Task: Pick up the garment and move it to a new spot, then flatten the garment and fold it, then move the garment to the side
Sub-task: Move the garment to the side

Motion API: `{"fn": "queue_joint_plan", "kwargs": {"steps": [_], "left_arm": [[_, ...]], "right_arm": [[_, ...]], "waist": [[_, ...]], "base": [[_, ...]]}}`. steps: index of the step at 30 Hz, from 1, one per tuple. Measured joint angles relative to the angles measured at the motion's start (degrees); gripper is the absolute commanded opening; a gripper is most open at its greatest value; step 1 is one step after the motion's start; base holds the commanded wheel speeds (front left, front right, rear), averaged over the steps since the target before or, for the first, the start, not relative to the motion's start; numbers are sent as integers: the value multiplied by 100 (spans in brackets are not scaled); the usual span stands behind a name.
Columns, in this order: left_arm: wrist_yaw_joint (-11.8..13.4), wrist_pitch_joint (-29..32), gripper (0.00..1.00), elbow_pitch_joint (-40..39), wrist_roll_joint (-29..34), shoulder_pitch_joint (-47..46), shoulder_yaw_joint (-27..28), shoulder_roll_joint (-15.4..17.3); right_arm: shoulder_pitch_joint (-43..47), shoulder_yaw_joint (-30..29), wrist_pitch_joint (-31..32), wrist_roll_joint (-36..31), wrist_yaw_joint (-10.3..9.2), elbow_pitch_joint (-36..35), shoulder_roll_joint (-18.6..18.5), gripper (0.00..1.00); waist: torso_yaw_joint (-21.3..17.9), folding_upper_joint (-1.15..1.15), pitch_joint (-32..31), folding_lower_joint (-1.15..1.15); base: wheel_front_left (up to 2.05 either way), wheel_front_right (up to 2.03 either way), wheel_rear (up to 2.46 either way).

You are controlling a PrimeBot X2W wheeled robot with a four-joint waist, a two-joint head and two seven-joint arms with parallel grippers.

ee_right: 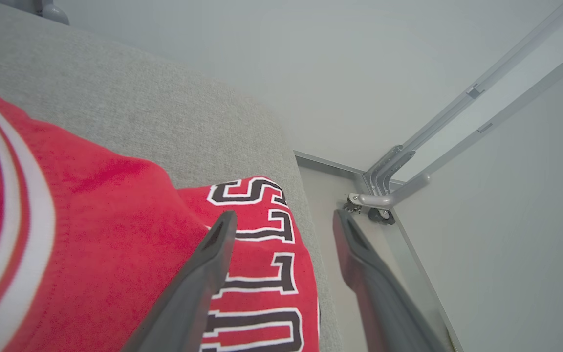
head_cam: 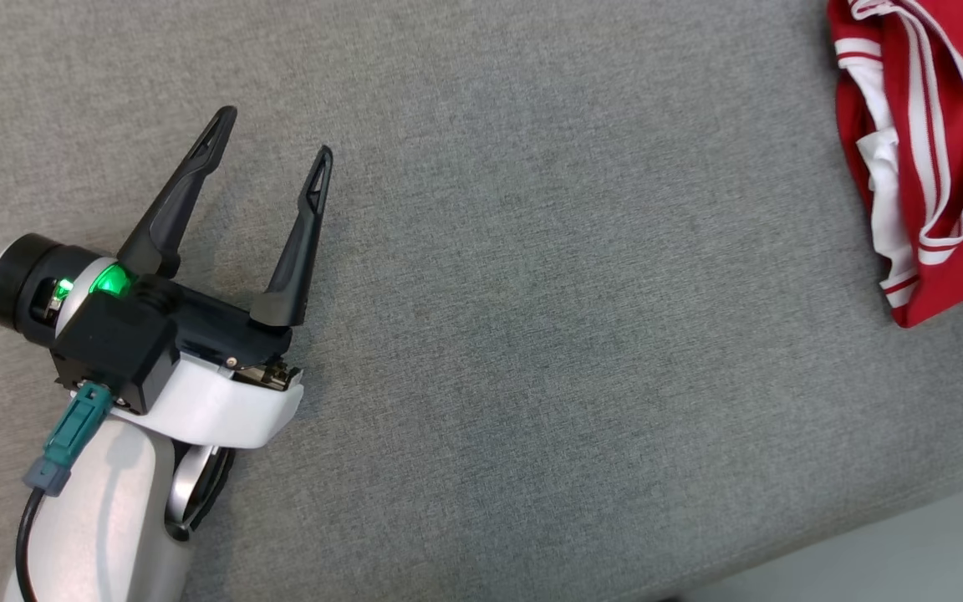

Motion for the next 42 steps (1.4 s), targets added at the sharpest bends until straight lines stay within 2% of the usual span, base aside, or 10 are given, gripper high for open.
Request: {"fn": "queue_joint_plan", "kwargs": {"steps": [5,9,10,14,19,30,42], "left_arm": [[131,-99,100,149,-89,166,71,-38],[253,-178,100,287,-194,358,164,-120],[322,-231,100,367,-270,480,243,-135],[459,-311,100,458,-363,728,359,-182],[525,-391,100,589,-475,921,438,-225],[649,-513,100,835,-626,1323,554,-349],[580,-563,100,1229,-676,1762,520,-313]], "right_arm": [[604,-857,-25,19,0,-985,535,100],[1443,-1494,-24,-13,-1,-1902,1107,100],[1818,-1659,-26,-34,-1,-2369,1378,100],[2482,-1805,-26,-79,-1,-3031,1902,100],[3053,-1850,-24,-108,-1,-3654,2320,100],[3871,-1661,468,-332,-1,-4680,2814,100],[4701,-1564,768,-406,-1,-4972,2954,100]], "waist": [[12,0,-316,0],[75,0,-631,0],[134,0,-794,0],[290,0,-1101,0],[621,0,-1395,0],[1323,0,-2028,0],[1712,0,-2774,0]], "base": [[0,0,0],[0,0,0],[0,0,0],[0,0,0],[0,0,0],[0,0,0],[0,0,0]]}}
